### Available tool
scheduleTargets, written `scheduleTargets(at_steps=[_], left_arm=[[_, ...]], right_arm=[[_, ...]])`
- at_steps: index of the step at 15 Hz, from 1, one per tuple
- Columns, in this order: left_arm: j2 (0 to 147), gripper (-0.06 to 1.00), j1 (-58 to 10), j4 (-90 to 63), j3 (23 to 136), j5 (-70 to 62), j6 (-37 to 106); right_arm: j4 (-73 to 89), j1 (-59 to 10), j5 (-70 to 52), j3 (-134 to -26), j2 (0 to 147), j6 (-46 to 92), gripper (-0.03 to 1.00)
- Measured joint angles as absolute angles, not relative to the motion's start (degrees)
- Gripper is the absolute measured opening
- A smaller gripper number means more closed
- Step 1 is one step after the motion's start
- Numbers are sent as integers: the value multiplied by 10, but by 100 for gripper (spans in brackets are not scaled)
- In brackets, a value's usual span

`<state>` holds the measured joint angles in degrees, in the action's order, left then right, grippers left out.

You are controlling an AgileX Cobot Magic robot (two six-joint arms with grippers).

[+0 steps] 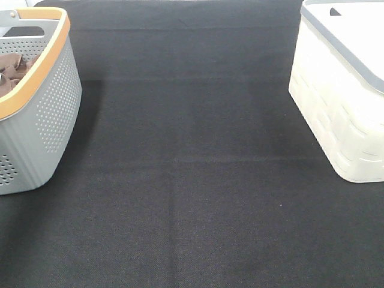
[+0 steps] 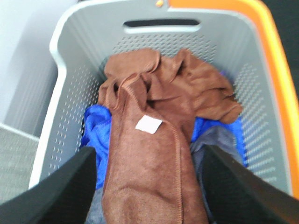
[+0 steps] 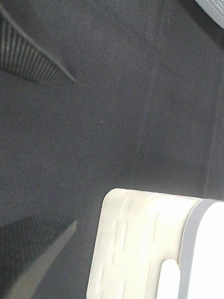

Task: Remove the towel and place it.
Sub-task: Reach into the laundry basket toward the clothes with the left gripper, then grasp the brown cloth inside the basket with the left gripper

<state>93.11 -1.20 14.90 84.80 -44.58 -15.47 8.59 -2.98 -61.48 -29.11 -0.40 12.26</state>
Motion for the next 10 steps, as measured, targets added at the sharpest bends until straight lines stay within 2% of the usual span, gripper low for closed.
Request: scheduleTargets(at_steps=[3,7,10], left_arm=[[973,63,2,146,878,-469,-170],[1047,63,75,70,926,-484,-183],[1102,63,99,22,969,-484,-155]], right_arm=[[86,-30,-615,-291,-4,123,73],[86,-30,-615,-291,-4,123,73],[86,-30,-615,-291,-4,123,73]])
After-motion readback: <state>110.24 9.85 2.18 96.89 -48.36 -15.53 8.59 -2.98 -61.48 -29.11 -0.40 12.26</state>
